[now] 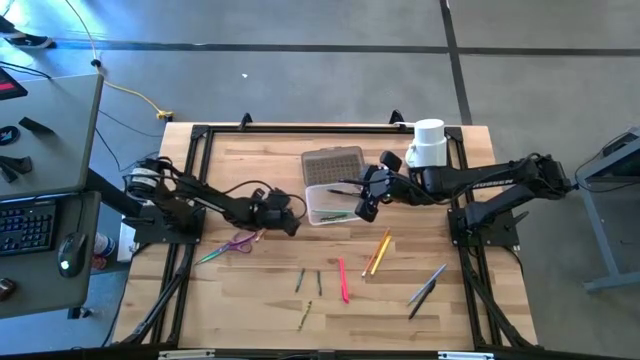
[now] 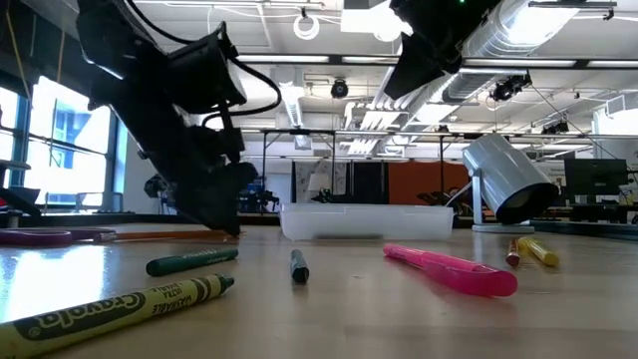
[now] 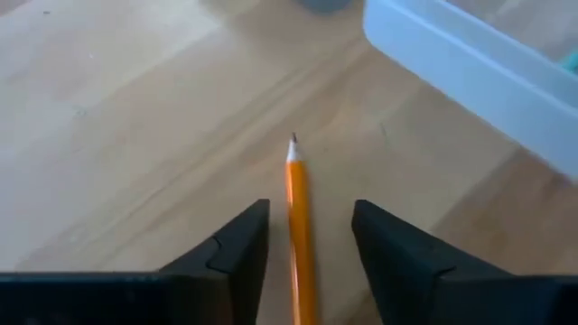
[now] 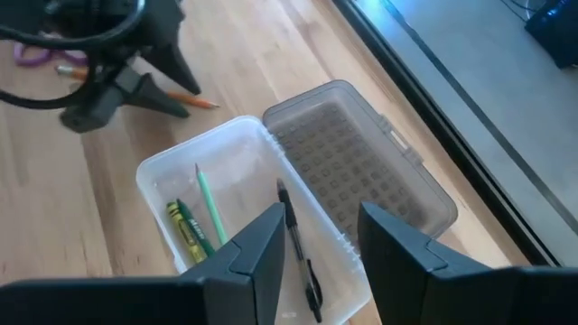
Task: Pick & place school supplies into a supply box
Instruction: Put the left orange pencil into the gray supply box, then put the right orange pencil into the gray supply box
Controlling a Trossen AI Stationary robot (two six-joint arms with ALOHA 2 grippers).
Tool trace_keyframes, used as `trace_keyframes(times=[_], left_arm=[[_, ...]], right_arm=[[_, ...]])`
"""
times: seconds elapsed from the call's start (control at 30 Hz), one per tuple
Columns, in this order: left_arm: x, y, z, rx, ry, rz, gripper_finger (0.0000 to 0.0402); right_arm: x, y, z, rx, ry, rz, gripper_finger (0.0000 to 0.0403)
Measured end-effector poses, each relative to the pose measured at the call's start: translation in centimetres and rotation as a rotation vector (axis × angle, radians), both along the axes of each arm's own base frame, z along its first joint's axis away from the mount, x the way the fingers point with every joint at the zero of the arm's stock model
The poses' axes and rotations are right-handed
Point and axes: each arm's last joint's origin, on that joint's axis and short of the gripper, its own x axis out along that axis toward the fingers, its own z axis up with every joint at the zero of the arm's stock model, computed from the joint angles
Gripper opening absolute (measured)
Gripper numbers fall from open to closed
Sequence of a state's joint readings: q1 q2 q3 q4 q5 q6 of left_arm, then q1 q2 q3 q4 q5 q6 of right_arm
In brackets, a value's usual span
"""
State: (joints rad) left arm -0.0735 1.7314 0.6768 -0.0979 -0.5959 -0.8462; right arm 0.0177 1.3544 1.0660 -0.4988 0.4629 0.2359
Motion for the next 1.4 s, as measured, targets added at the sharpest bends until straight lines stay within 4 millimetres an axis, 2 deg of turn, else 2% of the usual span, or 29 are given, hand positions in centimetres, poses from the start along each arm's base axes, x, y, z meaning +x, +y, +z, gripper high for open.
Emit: trace_keyframes(times=[0.13,0.3,0.47,0.63,0.7,0.83,0.87,1.07,1.2,1.27,1.4], left_arm=[[-0.2,0.0,-2.9,0.028,-0.023,0.095,0.0206],[-0.7,-1.8,-5.2,0.218,-0.124,0.155,0.018],[-0.9,-2.9,-5.3,0.215,-0.135,0.112,0.0158],[-0.6,-1.7,-5.3,0.213,-0.139,0.153,0.0138],[-0.5,-1.5,-5.2,0.216,-0.138,0.144,0.0116],[0.0,-1.5,-5.0,0.221,-0.12,0.086,0.004],[0.2,-1.6,-4.9,0.222,-0.113,0.069,0.0032],[2.0,-1.8,-3.5,0.209,-0.078,-0.034,0.0034],[2.6,-2.0,-0.7,0.178,-0.063,-0.095,0.0031],[2.4,-2.2,1.2,0.166,-0.059,-0.115,0.001],[1.6,-2.0,4.5,0.177,-0.094,-0.116,0.0011]], right_arm=[[0.0,0.0,0.0,-0.004,0.0,0.004,0.0126],[0.0,0.0,0.0,-0.003,-0.001,0.004,0.0126],[0.1,0.0,0.0,-0.002,-0.005,0.004,0.0126],[0.1,0.0,0.1,-0.002,-0.008,0.004,0.0126],[0.1,0.0,0.1,-0.004,-0.008,0.005,0.0126],[0.1,0.0,0.1,-0.006,-0.007,0.006,0.0126],[0.1,0.0,0.1,-0.009,-0.005,0.008,0.0126],[0.1,0.0,0.1,-0.012,-0.003,0.011,0.0126],[0.1,0.0,0.1,-0.007,-0.006,0.009,0.0126],[0.1,0.0,0.1,-0.006,-0.006,0.008,0.0126],[0.1,0.0,0.1,-0.006,-0.006,0.008,0.0126]])
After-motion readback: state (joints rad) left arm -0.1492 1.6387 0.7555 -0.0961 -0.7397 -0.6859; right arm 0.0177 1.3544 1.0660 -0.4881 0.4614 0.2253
